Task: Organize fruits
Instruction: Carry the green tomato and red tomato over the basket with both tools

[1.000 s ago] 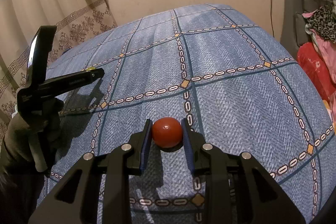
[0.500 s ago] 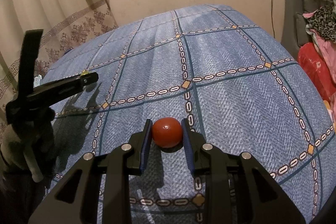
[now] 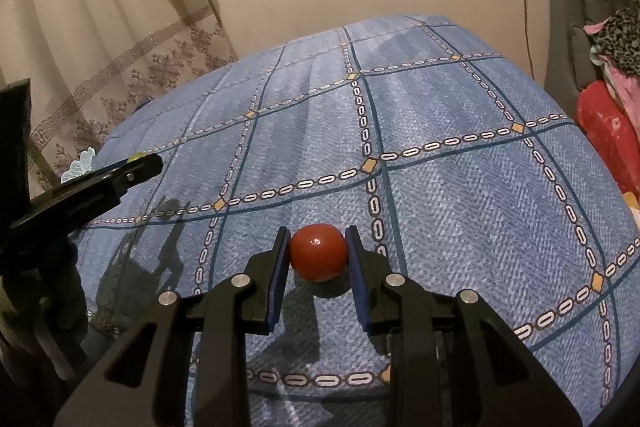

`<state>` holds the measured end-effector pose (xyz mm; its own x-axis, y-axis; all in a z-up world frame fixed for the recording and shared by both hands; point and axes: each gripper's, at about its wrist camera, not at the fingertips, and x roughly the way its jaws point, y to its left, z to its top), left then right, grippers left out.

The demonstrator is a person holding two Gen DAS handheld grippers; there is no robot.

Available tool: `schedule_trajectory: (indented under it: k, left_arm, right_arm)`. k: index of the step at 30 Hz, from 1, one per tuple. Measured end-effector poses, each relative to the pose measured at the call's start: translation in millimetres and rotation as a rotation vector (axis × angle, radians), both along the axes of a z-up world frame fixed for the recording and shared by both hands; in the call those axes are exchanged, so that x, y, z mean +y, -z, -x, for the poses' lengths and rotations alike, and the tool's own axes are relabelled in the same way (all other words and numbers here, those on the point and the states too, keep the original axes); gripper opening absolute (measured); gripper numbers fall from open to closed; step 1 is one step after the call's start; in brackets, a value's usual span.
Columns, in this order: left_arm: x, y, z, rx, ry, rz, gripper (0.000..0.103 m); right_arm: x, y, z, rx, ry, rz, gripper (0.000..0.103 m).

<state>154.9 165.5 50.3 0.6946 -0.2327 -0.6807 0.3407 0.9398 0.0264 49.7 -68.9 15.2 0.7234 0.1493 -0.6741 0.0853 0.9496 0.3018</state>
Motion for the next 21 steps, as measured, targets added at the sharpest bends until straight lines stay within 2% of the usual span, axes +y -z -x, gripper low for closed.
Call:
schedule_trajectory:
  k: [10, 21]
  left_arm:
    - [38.1, -11.8, 12.1, -0.028, -0.073, 0.026, 0.041]
    - [90.9, -26.4, 26.5, -0.087, -0.183, 0.041, 0.041]
  right_arm:
    - [7.7, -8.2, 7.5, -0.013, -0.006, -0.028, 0.028]
    - [51.2, -23.7, -1.1, -0.027, -0.073, -0.024, 0.028]
